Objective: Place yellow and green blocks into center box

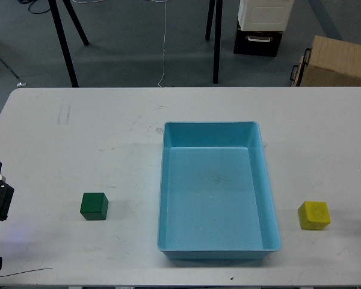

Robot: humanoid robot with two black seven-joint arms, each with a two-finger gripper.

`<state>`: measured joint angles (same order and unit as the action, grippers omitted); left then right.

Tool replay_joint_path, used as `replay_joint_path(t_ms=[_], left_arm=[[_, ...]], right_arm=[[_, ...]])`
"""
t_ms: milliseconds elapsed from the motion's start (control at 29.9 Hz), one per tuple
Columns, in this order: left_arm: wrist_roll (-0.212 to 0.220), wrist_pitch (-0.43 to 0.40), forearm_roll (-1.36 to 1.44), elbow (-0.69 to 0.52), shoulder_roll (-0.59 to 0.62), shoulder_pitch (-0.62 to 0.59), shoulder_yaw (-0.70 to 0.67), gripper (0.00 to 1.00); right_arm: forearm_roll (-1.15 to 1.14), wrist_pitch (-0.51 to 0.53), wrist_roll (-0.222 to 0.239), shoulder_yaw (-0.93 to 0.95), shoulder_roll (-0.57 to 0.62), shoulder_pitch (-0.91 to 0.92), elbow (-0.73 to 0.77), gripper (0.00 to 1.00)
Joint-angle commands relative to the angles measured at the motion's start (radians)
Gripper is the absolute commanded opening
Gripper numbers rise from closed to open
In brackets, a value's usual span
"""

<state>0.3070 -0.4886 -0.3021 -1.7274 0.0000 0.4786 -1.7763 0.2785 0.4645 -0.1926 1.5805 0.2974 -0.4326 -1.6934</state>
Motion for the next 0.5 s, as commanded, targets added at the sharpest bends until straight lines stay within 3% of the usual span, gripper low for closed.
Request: replay_joint_path(t_ms=[0, 234, 468], left_arm=[[-0.003, 0.0, 0.0, 0.0, 0.0, 0.005, 0.001, 1.0], [-0.005, 0.0, 0.0, 0.0, 0.0, 0.002, 0.008, 1.0], [-0.008, 0.0, 0.0, 0.002, 0.0, -0.006, 0.009, 1.0]], right_arm=[[0.001, 0.0, 0.001, 0.007, 0.002, -0.001, -0.002, 1.0], [-0.016, -0.03, 0.002, 0.001, 0.028, 0.012, -0.002, 1.0], [-0.266, -0.199, 0.012, -0.077, 0.245, 0.139, 0.003, 1.0]])
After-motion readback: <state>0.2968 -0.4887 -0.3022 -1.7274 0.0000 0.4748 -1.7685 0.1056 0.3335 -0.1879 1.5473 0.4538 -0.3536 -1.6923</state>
